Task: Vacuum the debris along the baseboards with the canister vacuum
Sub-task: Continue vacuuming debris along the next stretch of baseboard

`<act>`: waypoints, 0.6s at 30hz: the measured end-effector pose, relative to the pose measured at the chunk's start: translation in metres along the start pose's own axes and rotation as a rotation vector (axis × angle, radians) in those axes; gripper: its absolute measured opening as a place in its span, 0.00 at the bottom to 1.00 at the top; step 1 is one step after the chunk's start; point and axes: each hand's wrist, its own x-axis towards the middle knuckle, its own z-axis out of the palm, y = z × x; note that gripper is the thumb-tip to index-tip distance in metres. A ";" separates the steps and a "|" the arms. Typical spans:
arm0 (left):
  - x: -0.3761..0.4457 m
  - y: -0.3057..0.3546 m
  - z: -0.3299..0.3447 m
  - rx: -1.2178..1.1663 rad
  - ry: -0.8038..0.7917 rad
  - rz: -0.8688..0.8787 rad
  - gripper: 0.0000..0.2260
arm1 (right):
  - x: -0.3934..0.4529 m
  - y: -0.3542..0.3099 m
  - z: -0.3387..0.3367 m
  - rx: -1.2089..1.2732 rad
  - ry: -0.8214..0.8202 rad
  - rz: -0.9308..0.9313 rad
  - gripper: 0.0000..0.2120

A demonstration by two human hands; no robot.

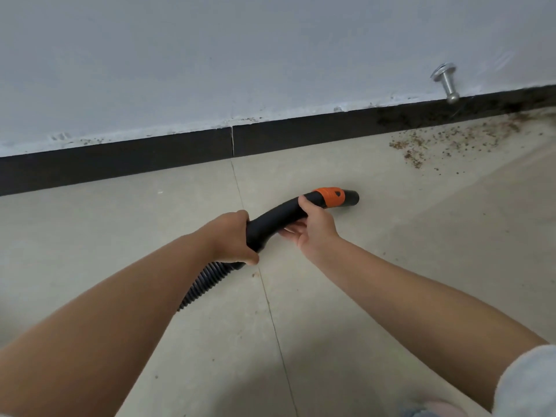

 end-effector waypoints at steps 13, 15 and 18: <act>0.070 0.104 0.023 -0.146 0.136 0.009 0.18 | 0.037 -0.092 -0.043 -0.038 0.183 -0.083 0.23; 0.074 0.111 0.027 -0.216 0.205 -0.007 0.18 | 0.044 -0.104 -0.046 -0.055 0.175 -0.121 0.23; 0.077 0.121 0.032 -0.273 0.271 -0.019 0.19 | 0.052 -0.124 -0.056 -0.076 0.170 -0.100 0.22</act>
